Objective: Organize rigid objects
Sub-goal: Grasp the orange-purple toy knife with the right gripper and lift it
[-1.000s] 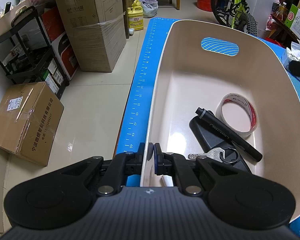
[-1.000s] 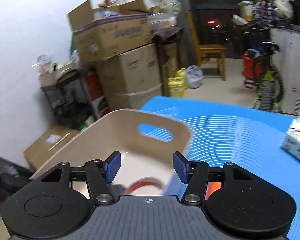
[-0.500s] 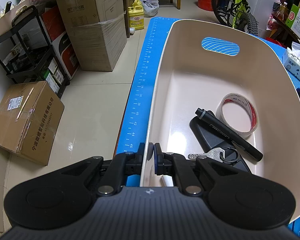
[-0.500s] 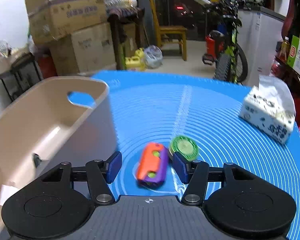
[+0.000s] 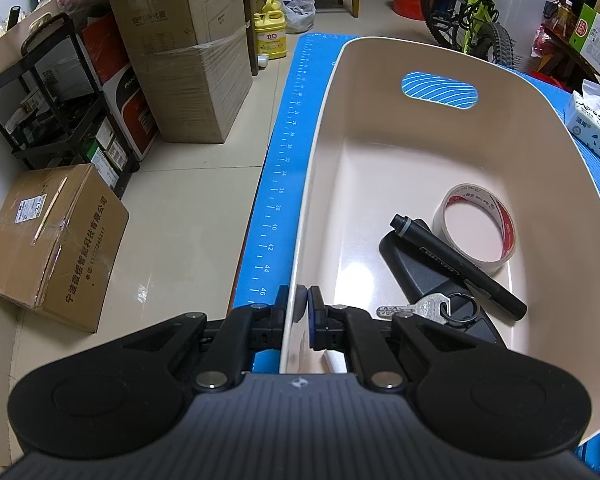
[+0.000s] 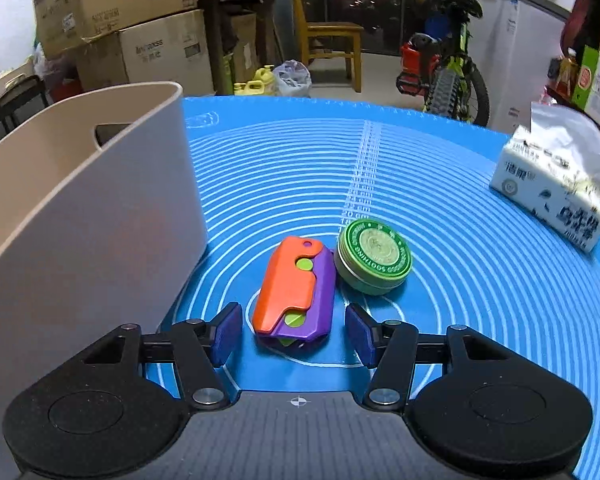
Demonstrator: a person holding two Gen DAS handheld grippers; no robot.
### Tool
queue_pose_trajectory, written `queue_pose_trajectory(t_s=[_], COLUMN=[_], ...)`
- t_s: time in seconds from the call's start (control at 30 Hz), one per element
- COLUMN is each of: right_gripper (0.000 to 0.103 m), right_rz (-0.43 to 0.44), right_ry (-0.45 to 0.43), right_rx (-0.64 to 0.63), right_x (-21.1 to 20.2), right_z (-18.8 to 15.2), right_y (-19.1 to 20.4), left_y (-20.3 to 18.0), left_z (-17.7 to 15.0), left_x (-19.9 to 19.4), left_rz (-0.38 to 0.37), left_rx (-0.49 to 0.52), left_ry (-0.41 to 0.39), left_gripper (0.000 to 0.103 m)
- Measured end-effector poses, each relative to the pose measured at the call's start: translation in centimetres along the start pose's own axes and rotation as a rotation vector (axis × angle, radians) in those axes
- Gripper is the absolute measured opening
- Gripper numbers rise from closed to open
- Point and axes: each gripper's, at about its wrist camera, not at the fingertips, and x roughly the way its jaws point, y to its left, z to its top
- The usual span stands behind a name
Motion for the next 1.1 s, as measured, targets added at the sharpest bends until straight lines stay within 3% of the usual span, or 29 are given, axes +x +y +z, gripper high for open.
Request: queue_pose_trajectory(t_s=[0.2, 0.27, 0.3, 0.4, 0.83, 1.1], right_gripper=[0.069, 0.062, 0.052, 0.048, 0.047, 0.047], right_rz=[-0.019, -0.029, -0.038, -0.035, -0.016, 0.019], right_ry=[-0.032, -0.047, -0.051, -0.052, -0.038, -0.132], right_rx=[-0.026, -0.027, -0.034, -0.023, -0.030, -0.004], right_x=[1.1, 1.2, 1.2, 1.2, -2.4, -7.0], right_z=[0.0, -0.1, -0.1, -0.1, -0.2, 1.3], right_y=[0.9, 0.9, 0.9, 0.5, 0.3, 0.4], left_y=[0.0, -0.1, -0.1, -0.1, -0.1, 0.0], left_z=[0.0, 0.1, 0.0, 0.1, 0.1, 0.2], left_x=[0.0, 0.1, 0.0, 0.0, 0.0, 0.0], left_rz=[0.001, 0.001, 0.001, 0.000, 0.001, 0.000], left_rx=[0.008, 0.009, 0.009, 0.008, -0.010, -0.017], left_ry=[0.002, 0.001, 0.001, 0.001, -0.001, 0.001], left_gripper=[0.010, 0.010, 0.010, 0.010, 0.010, 0.010])
